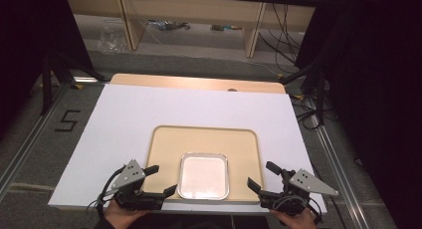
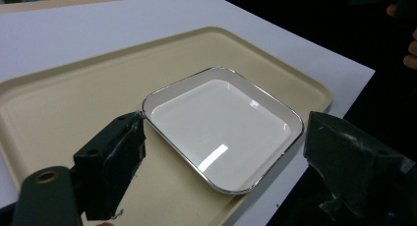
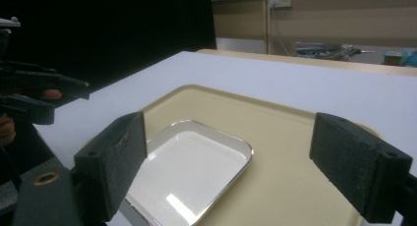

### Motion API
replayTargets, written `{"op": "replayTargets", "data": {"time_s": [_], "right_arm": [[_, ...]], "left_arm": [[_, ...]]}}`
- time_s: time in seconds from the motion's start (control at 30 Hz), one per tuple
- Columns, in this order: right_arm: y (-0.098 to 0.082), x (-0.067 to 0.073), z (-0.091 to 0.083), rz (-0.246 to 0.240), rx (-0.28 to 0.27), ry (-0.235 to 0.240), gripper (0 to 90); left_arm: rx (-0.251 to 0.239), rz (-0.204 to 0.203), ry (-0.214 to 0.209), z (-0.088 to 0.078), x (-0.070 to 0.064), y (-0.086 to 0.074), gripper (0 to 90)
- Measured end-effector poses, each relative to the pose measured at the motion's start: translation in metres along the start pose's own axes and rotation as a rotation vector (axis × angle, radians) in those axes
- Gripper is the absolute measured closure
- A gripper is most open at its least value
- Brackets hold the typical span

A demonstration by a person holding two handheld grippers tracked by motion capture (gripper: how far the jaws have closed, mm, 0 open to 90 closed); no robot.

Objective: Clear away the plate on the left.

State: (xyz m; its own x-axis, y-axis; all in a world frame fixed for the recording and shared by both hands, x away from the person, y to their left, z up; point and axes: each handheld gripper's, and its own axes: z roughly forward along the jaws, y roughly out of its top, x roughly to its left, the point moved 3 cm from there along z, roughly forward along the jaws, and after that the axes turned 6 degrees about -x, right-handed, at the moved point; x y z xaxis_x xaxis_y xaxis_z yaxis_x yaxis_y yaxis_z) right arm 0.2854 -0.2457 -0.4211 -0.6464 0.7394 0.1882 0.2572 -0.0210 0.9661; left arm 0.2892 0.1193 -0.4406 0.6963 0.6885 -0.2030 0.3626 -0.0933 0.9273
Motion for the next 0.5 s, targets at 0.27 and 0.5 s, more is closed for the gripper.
{"op": "replayTargets", "data": {"time_s": [0.27, 0.5], "right_arm": [[0.000, -0.001, 0.000, -0.030, -0.008, -0.009, 15.2], [0.001, -0.002, 0.000, -0.030, -0.010, -0.005, 15.2]], "left_arm": [[0.002, 0.005, -0.003, -0.008, -0.002, -0.002, 15.7], [-0.010, 0.037, -0.026, -0.015, -0.004, -0.004, 15.8]]}}
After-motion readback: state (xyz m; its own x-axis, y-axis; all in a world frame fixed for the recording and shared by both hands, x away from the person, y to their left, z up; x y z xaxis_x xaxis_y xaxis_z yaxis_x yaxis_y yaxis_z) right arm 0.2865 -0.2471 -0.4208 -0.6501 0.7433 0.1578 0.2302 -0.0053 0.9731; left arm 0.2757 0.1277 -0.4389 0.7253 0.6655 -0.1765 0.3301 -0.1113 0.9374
